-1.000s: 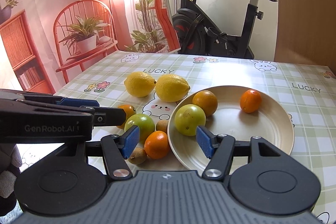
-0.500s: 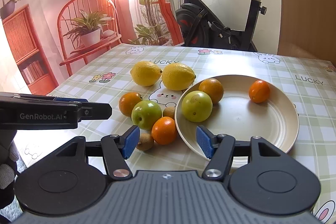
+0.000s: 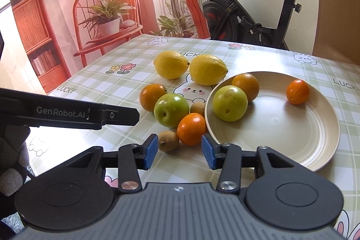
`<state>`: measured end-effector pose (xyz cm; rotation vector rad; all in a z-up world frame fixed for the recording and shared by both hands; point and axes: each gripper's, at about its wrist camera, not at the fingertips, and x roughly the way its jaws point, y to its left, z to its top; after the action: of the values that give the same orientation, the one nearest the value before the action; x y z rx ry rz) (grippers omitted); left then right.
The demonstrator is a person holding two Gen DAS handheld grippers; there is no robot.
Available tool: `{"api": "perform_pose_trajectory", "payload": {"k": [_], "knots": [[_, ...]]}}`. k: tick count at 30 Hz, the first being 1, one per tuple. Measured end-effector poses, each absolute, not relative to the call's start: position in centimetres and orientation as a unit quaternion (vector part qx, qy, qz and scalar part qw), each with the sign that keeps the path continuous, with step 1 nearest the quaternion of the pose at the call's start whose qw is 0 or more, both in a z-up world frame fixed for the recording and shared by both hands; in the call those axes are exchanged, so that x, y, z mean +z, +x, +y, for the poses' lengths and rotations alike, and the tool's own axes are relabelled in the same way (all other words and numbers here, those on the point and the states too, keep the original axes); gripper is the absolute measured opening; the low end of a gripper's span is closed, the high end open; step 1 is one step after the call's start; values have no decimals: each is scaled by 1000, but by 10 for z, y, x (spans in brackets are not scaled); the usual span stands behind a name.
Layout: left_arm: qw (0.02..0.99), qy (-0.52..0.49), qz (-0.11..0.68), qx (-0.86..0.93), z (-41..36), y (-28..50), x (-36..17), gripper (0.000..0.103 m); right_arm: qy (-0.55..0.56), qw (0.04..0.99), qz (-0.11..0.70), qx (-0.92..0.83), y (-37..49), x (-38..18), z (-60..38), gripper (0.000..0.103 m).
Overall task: Organize fruits
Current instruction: 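Close the right gripper on the small orange beside the kiwi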
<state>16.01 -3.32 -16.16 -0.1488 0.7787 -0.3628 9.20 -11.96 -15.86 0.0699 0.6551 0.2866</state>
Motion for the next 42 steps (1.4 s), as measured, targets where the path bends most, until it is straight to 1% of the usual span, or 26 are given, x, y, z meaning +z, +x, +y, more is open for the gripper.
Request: {"api": "perform_pose_trajectory", "payload": {"k": [1, 11, 15, 21, 23, 28, 37, 42], "knots": [[906, -71, 377, -176, -34, 160, -162, 45, 31, 935, 322, 145, 93, -160, -118, 38], [901, -73, 386, -186, -36, 162, -168, 45, 41, 933, 329, 142, 96, -166, -120, 36], [901, -77, 385, -185, -34, 162, -167, 45, 40, 939, 316, 134, 94, -163, -122, 36], [900, -72, 388, -185, -36, 162, -168, 45, 45, 943, 306, 123, 93, -162, -128, 29], [900, -72, 388, -184, -36, 162, -168, 45, 43, 945, 301, 117, 95, -159, -130, 23], [900, -68, 389, -183, -37, 162, -169, 45, 25, 951, 286, 117, 108, -152, -127, 18], [901, -70, 389, -181, -36, 162, -169, 44, -5, 947, 301, 110, 137, -160, -114, 18], [900, -75, 390, -179, -35, 162, -170, 44, -9, 946, 300, 122, 128, -162, -115, 18]]}}
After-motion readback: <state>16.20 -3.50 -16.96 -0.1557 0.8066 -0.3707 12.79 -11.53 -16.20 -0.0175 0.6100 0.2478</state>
